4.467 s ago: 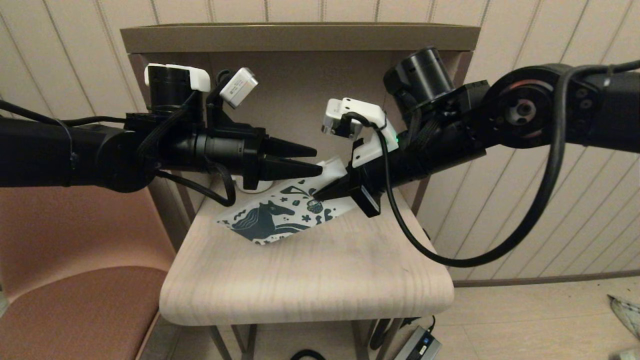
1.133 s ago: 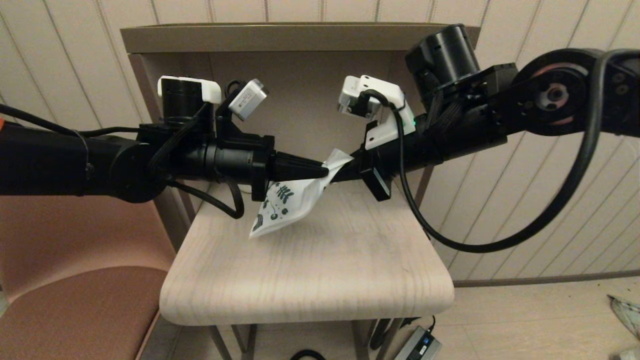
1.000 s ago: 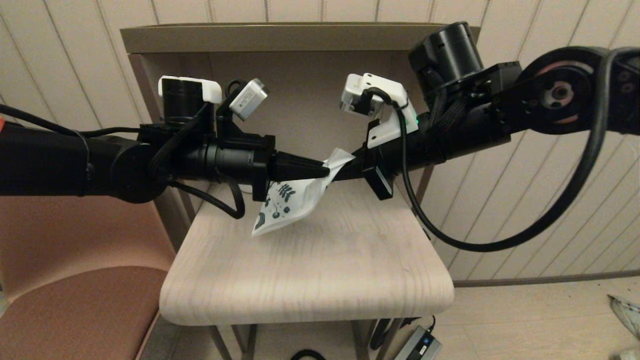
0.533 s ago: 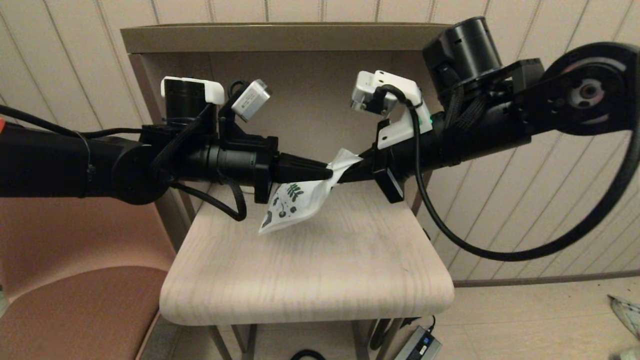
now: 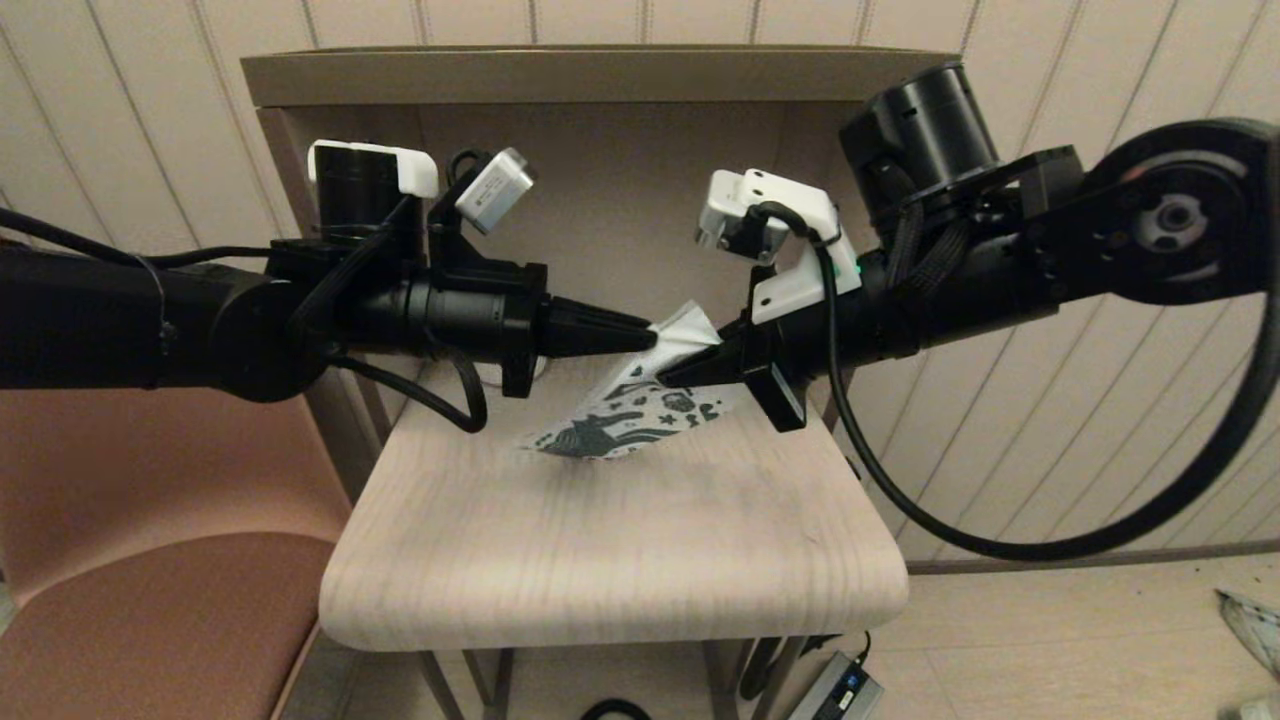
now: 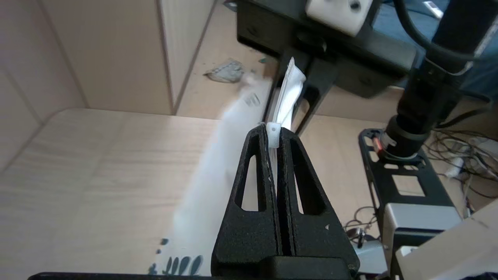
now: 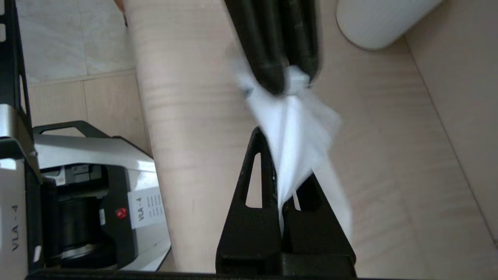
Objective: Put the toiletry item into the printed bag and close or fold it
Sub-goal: Hand it to the other hand
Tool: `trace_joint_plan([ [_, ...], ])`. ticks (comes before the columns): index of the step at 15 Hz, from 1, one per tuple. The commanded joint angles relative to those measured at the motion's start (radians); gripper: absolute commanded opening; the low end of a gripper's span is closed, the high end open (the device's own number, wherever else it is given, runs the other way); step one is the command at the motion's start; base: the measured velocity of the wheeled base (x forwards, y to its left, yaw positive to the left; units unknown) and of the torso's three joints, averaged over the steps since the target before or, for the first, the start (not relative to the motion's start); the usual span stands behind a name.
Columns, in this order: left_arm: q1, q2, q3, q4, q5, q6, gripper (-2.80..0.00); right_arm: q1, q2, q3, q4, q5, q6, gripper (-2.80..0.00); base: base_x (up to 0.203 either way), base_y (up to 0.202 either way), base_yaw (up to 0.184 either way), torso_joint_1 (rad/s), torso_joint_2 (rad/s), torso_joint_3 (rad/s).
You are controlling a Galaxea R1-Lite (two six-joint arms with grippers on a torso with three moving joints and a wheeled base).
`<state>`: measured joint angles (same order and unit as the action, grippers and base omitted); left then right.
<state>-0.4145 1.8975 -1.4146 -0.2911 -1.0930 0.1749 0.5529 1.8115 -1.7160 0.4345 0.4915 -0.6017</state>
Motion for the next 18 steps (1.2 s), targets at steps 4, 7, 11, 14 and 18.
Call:
trace_joint_plan([
  [4, -0.002, -0.015, -0.012, -0.005, 0.022, -0.018, -2.8, 0.009, 0.014, 0.006, -0.031, -0.001, 0.0, -2.8, 0.0, 0.0, 0.0, 0.0, 0.0, 0.0],
  [7, -0.006, -0.003, -0.009, -0.006, 0.024, -0.017, -2.8, 0.012, 0.006, 0.015, -0.031, 0.005, 0.005, -2.8, 0.0, 0.0, 0.0, 0.0, 0.0, 0.0],
  [11, -0.007, -0.008, -0.007, -0.004, 0.022, -0.017, -2.8, 0.018, 0.013, 0.036, -0.049, 0.005, -0.013, -2.8, 0.0, 0.0, 0.0, 0.0, 0.0, 0.0],
  [14, -0.007, -0.01, -0.007, -0.003, 0.022, -0.017, -2.8, 0.015, 0.029, 0.029, -0.059, 0.001, -0.02, -2.8, 0.0, 0.0, 0.0, 0.0, 0.0, 0.0],
  [18, -0.013, -0.008, -0.008, -0.003, 0.022, -0.017, -2.8, 0.005, 0.029, 0.03, -0.057, -0.004, -0.02, -2.8, 0.0, 0.0, 0.0, 0.0, 0.0, 0.0],
])
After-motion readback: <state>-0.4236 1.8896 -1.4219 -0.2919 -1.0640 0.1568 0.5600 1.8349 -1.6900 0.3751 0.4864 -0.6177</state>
